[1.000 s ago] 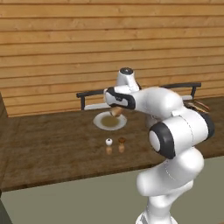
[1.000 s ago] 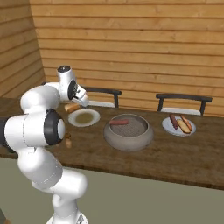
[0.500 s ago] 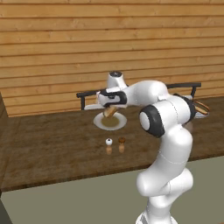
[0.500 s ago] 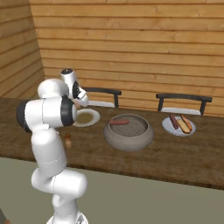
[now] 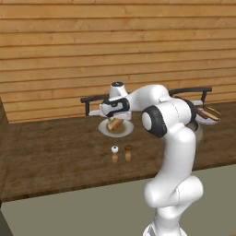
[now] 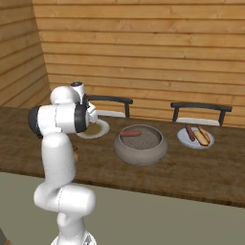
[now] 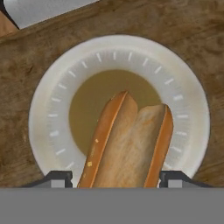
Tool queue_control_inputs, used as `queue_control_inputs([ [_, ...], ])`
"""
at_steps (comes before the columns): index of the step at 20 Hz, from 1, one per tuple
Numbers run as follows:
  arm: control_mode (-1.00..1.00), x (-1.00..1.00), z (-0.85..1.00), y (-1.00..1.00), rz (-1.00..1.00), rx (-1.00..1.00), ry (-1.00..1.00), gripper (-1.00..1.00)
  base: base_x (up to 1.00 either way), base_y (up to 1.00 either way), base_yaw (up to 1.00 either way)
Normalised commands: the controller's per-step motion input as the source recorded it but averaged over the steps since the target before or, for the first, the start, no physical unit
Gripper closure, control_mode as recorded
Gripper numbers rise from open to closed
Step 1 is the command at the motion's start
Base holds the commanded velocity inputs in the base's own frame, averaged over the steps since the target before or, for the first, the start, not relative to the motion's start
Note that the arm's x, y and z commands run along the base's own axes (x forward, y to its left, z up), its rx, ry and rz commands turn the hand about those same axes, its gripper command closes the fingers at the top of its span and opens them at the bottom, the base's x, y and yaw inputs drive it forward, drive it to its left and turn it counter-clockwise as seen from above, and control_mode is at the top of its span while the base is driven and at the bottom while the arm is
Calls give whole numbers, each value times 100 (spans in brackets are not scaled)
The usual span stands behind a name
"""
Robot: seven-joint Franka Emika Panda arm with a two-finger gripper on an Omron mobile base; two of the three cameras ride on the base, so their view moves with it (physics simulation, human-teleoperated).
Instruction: Place one bun and one sausage from the bowl on each plate.
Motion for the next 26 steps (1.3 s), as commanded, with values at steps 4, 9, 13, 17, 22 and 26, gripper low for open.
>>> queue_control_inputs([
  [4, -100, 34, -15, 17, 0, -1, 6, 100, 0, 0, 0],
  [9, -100, 31, -2, 20, 0, -1, 0, 100, 0, 0, 0],
  [13, -100, 1, -7, 1, 0, 0, 0, -100, 0, 0, 0],
  [17, -100, 0, -1, -6, 0, 0, 0, -100, 0, 0, 0],
  [22, -100, 0, 0, 0, 0, 0, 0, -100, 0, 0, 0],
  [26, -100, 0, 0, 0, 0, 0, 0, -100, 0, 0, 0],
])
